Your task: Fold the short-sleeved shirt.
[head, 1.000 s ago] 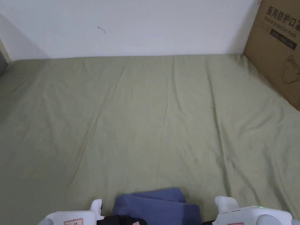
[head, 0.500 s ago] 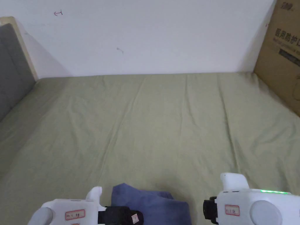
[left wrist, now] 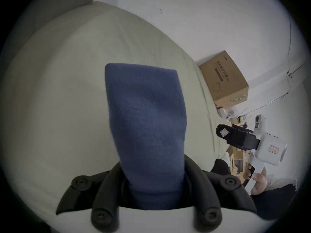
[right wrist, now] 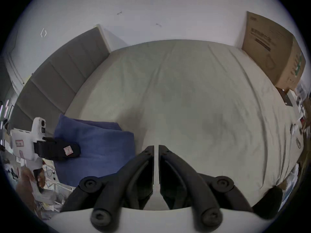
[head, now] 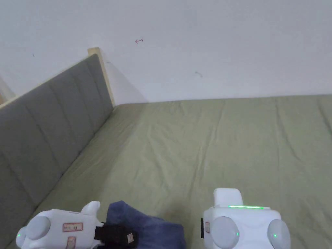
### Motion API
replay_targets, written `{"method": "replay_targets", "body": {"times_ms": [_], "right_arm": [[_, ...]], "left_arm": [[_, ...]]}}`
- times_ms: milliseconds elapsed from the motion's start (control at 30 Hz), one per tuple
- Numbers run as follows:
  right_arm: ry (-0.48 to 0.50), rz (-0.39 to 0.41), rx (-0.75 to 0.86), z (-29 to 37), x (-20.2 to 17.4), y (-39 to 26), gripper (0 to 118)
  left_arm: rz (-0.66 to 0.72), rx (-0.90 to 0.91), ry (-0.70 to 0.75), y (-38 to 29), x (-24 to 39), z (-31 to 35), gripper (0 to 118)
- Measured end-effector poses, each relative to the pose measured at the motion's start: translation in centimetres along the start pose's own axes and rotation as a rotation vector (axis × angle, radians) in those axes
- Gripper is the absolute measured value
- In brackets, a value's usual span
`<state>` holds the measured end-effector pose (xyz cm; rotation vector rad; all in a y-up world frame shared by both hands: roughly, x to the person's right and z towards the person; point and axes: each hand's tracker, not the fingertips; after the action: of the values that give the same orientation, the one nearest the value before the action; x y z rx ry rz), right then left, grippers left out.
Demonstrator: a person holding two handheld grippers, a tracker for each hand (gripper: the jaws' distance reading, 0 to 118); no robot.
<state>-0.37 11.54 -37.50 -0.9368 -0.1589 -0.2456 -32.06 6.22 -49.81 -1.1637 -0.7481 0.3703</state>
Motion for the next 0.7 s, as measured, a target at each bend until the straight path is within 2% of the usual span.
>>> {"method": "replay_targets", "body": {"times_ms": [133, 367, 400, 433, 467, 500, 533, 700], "right_arm": [[0.053, 0.022, -0.034, -1.7, -3.6, 0.1, 4], [0.033, 0.036, -0.027, -3.1, -6.2, 0.2, 4], [0.036, 0.033, -0.032, -3.2, -6.2, 0.2, 4], [0.036, 0.031, -0.037, -3.3, -6.2, 0.1, 4], [0.036, 0.032, -0.039, -3.4, -6.1, 0.0, 4], [0.033, 0.033, -0.041, -3.5, -6.1, -0.1, 4], [0.029, 0.036, -0.042, -3.6, -5.9, -0.2, 4], [0.012, 0.02, -0.045, -3.9, -4.9, -0.3, 4]], "left_arm": [[-0.047, -0.033, 0.11, 2.1, -2.7, 2.5, 22], [-0.114, -0.101, 0.313, 4.8, -6.3, 4.1, 24], [-0.118, -0.111, 0.342, 4.9, -6.7, 4.1, 33], [-0.122, -0.107, 0.388, 4.8, -7.0, 4.1, 49], [-0.133, -0.108, 0.447, 4.7, -7.3, 4.0, 81], [-0.143, -0.107, 0.508, 4.5, -7.5, 4.1, 103], [-0.151, -0.105, 0.557, 4.2, -7.8, 4.2, 116], [-0.067, 0.01, 0.629, 3.1, -7.8, 6.1, 116]]}}
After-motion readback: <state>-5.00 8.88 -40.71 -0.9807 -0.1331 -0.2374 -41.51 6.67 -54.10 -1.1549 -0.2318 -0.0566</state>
